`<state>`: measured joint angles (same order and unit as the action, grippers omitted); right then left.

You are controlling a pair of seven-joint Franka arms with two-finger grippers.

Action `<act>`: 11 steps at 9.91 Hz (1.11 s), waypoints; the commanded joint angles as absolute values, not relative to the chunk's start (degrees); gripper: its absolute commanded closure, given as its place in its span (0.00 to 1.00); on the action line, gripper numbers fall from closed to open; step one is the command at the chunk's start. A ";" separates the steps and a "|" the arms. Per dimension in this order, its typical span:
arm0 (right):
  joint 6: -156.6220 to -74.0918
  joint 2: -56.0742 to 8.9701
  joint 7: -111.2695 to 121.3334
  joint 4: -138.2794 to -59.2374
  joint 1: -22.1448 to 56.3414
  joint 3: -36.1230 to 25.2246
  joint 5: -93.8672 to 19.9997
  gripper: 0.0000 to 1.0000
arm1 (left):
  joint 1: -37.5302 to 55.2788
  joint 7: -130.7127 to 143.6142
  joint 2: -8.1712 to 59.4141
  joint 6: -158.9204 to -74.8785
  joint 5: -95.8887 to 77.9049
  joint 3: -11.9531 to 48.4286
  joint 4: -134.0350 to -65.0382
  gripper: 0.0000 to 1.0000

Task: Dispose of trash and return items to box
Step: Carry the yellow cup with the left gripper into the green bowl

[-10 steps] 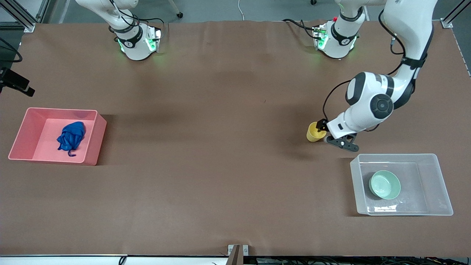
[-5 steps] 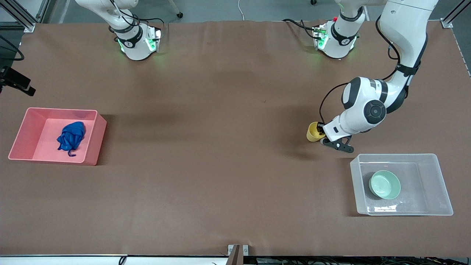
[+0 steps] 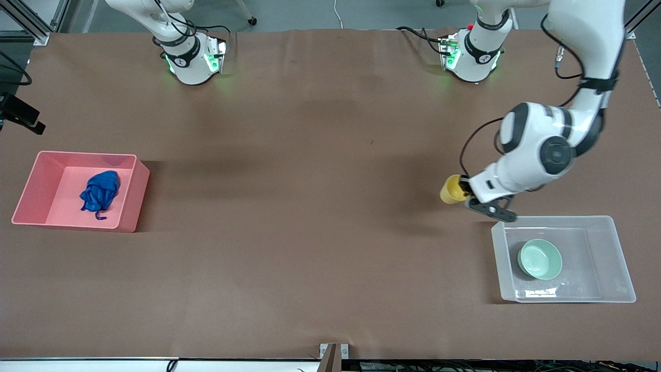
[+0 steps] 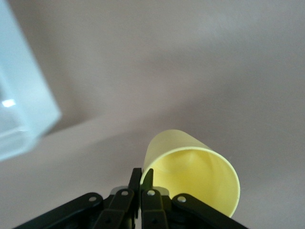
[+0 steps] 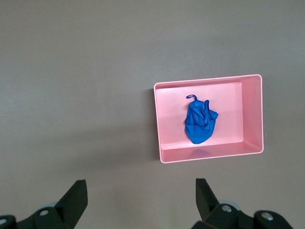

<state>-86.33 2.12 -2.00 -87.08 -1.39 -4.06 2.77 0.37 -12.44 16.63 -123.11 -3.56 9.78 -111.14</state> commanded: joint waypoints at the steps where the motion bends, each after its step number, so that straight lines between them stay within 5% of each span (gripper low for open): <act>1: -85.52 1.85 -2.46 -86.13 -0.79 -4.04 3.52 0.00 | 0.18 -18.35 20.56 -120.41 -3.16 4.86 -102.78 1.00; 5: -85.34 1.85 -2.46 -86.22 -0.88 -4.04 3.52 0.00 | 0.18 -18.54 29.06 -120.41 -3.16 -6.13 -88.18 1.00; 11: -85.25 1.85 -2.64 -86.31 -0.97 -4.04 3.43 0.00 | -0.79 -18.46 39.72 -122.86 -3.60 -9.58 -82.88 0.97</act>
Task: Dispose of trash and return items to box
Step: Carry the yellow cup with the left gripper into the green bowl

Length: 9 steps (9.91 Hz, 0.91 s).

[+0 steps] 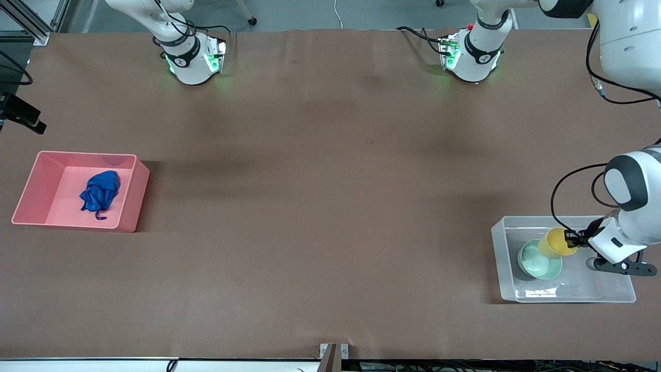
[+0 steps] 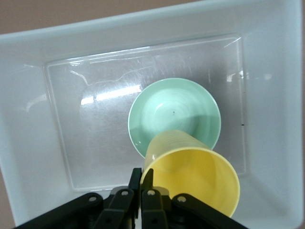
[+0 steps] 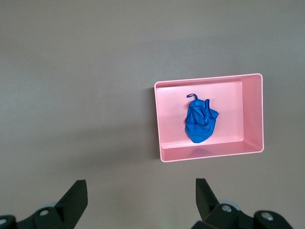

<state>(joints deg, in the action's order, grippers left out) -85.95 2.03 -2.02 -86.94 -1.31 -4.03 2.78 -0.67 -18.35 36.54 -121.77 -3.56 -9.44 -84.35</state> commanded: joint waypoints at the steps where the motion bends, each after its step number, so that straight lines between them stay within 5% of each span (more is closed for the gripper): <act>1: -85.17 1.85 -2.64 -86.31 -0.88 -4.13 3.43 0.00 | -0.97 -18.46 40.25 -123.57 -4.65 -9.58 -82.97 0.96; 3: -85.25 1.85 -2.64 -86.31 -0.97 -4.13 3.43 0.00 | -1.40 -18.46 40.69 -123.66 -6.76 -9.93 -83.32 0.89; 4: -85.25 1.85 -2.55 -86.31 -0.97 -4.13 3.43 0.00 | -0.97 -17.93 40.69 -123.66 -6.77 -10.11 -83.06 0.64; 5: -85.17 1.85 -2.64 -86.31 -0.97 -4.13 3.51 0.00 | -0.62 -17.67 40.26 -123.66 -6.68 -10.02 -83.06 0.16; 6: -85.25 1.85 -2.55 -86.22 -0.97 -4.13 3.52 0.00 | -0.70 -17.23 39.12 -123.84 -6.68 -9.85 -82.97 0.00; 9: -84.82 1.85 -2.46 -86.31 -1.05 -4.13 3.43 0.00 | -0.18 -13.48 30.27 -123.58 -6.07 -8.10 -86.37 0.00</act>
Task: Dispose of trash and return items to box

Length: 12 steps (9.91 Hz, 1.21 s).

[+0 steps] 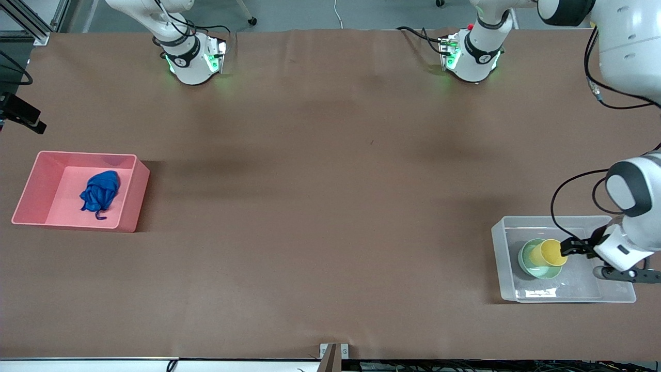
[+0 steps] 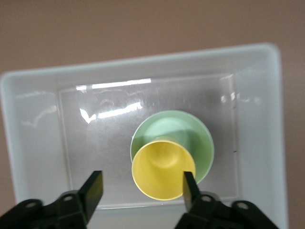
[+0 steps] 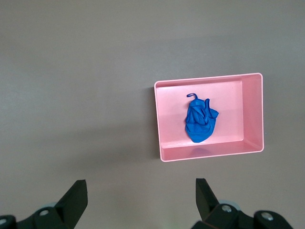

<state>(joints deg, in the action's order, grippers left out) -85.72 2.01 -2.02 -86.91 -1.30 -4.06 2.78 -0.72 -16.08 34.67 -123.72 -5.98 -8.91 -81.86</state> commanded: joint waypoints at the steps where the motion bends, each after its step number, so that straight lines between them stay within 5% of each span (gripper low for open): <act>1: -84.81 1.85 -2.20 -86.31 -1.14 -4.13 3.43 0.00 | 0.00 -12.06 25.45 -123.57 -4.76 -7.30 -90.57 0.00; 6: -84.73 1.85 -2.11 -86.31 -1.23 -4.22 3.51 0.00 | 0.09 -8.62 6.79 -116.32 -2.90 -3.69 -100.90 0.00; 12: -84.11 1.85 -2.02 -86.40 -1.41 -4.22 3.51 0.00 | 0.18 -4.04 4.13 -92.13 -0.17 -3.43 -84.47 0.00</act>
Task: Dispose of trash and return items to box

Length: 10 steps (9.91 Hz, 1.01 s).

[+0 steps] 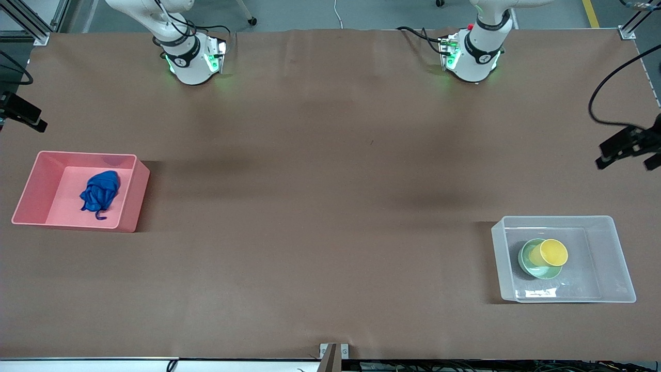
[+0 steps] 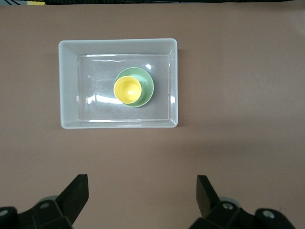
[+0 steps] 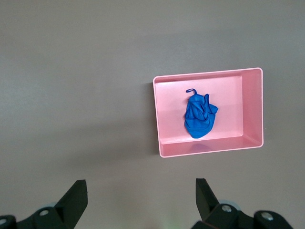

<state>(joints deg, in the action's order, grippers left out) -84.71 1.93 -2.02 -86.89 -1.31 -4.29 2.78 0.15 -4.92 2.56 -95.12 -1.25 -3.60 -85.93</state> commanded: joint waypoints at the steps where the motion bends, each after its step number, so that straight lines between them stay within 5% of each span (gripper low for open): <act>1: -84.11 1.85 -2.02 -86.40 -1.49 -4.22 3.43 0.00 | 0.18 -3.69 2.22 -89.06 -0.09 -2.73 -86.12 0.00; 10: -84.11 1.85 -2.02 -86.40 -1.49 -4.31 3.43 0.00 | -0.18 -2.63 -0.97 -90.53 1.31 -0.70 -90.79 0.00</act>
<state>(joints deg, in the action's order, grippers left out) -84.63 1.93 -2.02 -86.89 -1.33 -4.43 2.78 -0.14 -2.21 -0.01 -90.07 -0.58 -0.72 -88.16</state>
